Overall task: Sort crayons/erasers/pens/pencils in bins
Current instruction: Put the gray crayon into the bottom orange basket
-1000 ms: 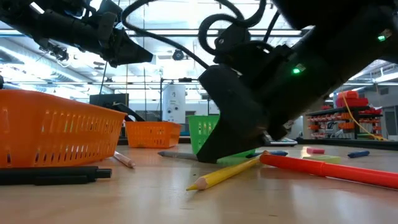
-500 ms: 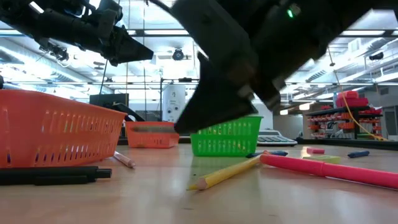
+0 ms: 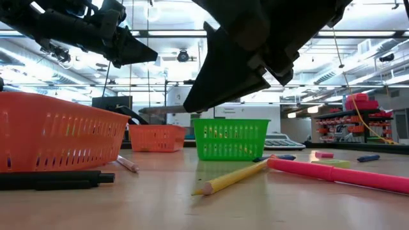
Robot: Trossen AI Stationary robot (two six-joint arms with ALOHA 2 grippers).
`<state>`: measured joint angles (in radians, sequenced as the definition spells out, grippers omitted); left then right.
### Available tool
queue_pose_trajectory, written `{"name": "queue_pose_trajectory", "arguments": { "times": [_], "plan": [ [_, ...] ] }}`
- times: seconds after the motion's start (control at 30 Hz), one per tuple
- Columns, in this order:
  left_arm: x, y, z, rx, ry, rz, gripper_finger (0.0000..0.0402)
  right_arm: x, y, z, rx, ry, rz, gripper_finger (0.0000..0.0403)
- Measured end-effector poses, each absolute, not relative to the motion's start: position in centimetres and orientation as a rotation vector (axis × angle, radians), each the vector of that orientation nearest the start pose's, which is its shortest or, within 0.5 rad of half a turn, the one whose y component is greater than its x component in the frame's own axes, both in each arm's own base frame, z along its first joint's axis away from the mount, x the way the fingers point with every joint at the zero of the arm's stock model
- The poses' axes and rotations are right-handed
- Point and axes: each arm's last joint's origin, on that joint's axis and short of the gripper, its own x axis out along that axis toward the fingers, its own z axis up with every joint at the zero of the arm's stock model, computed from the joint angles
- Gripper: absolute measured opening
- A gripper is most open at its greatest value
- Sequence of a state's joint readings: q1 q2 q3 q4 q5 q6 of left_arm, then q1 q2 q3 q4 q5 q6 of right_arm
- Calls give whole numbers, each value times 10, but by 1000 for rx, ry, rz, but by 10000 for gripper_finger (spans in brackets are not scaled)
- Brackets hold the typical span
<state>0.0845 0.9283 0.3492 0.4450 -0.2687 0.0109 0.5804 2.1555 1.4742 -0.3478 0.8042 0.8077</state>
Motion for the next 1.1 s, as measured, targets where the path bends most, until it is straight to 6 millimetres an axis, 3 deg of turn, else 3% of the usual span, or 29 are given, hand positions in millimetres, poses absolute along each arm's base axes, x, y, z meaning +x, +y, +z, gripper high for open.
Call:
{"name": "queue_pose_trajectory", "arguments": {
  "times": [0.67, 0.87, 1.1],
  "plan": [
    [193, 24, 218, 23, 136, 352, 107, 382, 224, 145, 72, 591, -484, 31],
    [193, 24, 218, 23, 137, 352, 107, 400, 223, 157, 48, 484, -397, 31],
    [193, 24, 219, 22, 127, 352, 107, 431, 191, 166, 44, 512, -114, 31]
  ]
}}
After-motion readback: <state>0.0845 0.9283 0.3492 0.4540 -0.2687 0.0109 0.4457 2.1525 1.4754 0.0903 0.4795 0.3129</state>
